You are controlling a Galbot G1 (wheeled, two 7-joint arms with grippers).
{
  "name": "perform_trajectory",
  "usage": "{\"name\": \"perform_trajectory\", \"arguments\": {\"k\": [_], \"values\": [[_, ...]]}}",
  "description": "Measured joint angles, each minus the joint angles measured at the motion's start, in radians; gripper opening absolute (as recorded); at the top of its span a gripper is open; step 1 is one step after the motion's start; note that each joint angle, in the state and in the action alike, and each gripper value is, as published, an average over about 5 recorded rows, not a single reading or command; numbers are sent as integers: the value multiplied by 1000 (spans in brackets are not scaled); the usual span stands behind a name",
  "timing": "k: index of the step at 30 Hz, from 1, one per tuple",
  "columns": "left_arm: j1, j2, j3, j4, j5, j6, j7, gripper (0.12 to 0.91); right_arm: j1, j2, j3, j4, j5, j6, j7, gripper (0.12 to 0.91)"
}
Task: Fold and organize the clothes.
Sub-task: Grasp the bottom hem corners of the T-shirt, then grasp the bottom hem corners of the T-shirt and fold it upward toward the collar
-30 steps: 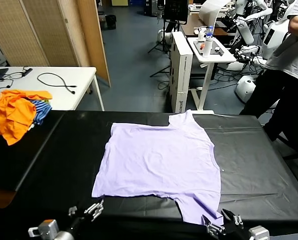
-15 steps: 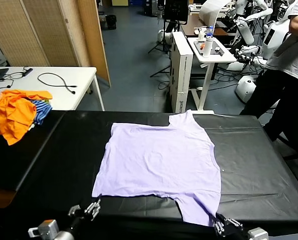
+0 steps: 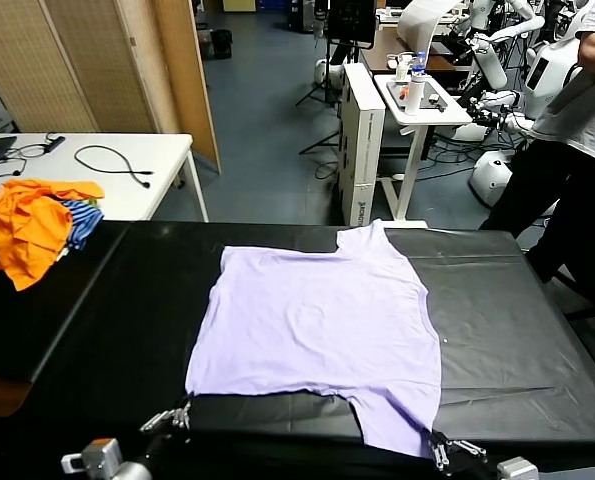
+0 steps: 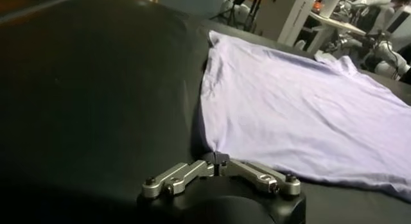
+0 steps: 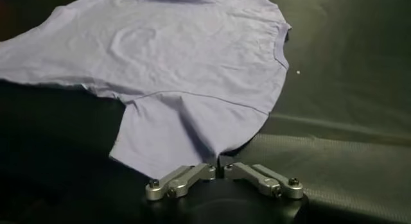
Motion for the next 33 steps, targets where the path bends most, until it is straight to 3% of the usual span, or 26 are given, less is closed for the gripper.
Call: {"name": "perform_trajectory", "arguments": {"k": [4,9,16,22,33], "values": [[40,6,-26,-48,-3,-1,-7,145,-3,-1,6,22,27,7,4,139],[70,3,-49,-105,-5,-11,-5,145,40,-22,34,13,121,41,9,139],[9,-32,-47,-113,-60,-30,-7,145,213,-67,46,-57,245,46,37,139],[-112,-67,-30,-56,-91,-38,-4,145,405,-94,-20,-159,267,30,72,139],[-263,-56,6,80,-28,-49,2,145,735,-137,-210,-362,248,29,120,139]]}}
